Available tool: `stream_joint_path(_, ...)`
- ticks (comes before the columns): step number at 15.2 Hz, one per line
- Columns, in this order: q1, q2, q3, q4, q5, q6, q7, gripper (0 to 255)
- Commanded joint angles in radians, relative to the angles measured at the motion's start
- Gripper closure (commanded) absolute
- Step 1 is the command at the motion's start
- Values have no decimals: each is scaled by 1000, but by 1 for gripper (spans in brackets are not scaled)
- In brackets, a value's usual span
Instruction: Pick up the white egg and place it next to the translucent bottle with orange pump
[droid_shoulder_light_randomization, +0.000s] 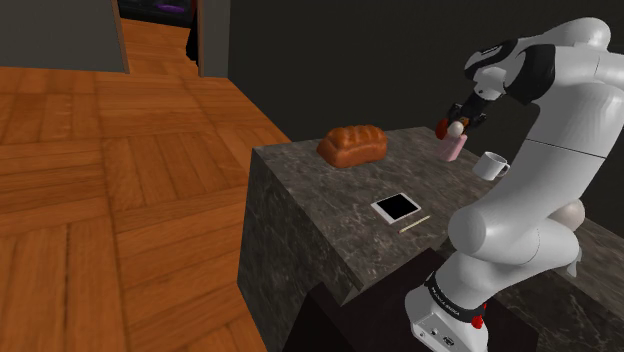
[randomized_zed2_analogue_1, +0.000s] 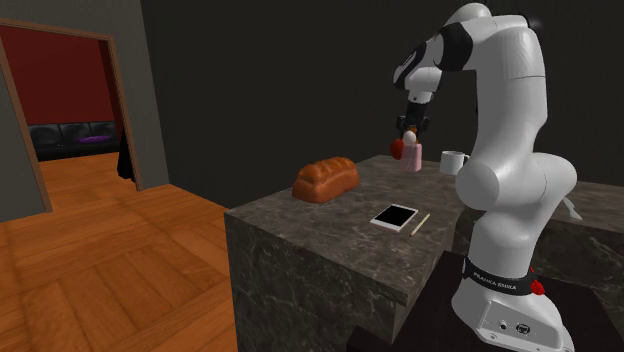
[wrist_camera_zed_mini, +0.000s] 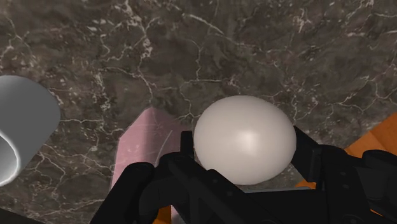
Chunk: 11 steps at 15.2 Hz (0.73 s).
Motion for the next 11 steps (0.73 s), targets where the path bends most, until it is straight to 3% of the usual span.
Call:
stream_joint_path(1, -1, 4, 1, -22, 5, 26, -6, 255)
stream_joint_path(11, -4, 42, 13, -108, 38, 144, -36, 255)
